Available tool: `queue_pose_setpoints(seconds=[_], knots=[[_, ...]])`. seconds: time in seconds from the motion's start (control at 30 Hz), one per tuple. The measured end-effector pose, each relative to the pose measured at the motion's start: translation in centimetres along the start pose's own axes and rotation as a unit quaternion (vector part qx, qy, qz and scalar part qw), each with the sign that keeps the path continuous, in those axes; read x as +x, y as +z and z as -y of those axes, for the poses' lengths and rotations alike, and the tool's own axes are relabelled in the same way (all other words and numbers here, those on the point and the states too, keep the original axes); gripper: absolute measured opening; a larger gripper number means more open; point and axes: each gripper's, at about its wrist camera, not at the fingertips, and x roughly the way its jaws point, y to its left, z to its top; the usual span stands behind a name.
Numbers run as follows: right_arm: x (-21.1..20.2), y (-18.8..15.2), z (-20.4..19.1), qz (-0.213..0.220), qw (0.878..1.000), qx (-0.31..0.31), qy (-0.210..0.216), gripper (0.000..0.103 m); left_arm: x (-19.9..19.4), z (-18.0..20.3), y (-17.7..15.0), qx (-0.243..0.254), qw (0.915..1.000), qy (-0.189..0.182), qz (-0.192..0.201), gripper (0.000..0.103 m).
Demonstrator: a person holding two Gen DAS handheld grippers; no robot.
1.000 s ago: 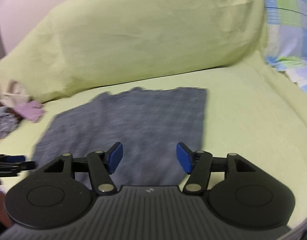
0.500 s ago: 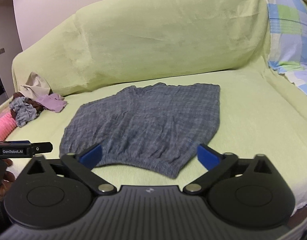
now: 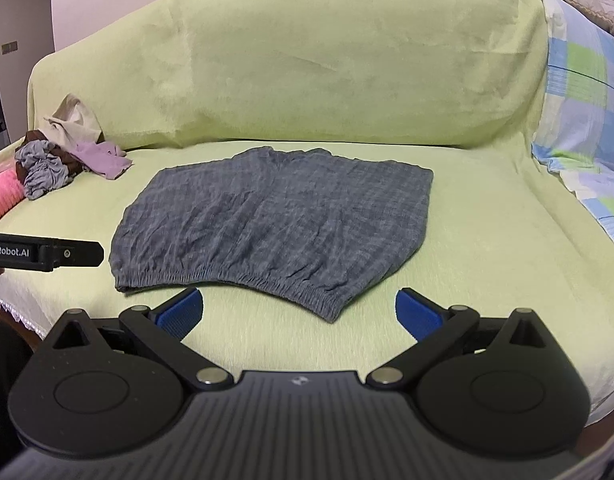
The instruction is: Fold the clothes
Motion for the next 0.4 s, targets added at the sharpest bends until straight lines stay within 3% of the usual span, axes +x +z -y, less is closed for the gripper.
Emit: queue_pose_setpoints(seconds=[0.4], knots=[[-0.42, 0.86, -0.82, 0.003, 1.0, -0.019, -0.008, 0.102, -0.75, 0.25, 0.09, -0.011, 0.9998, -0.012, 0.007, 0.102]])
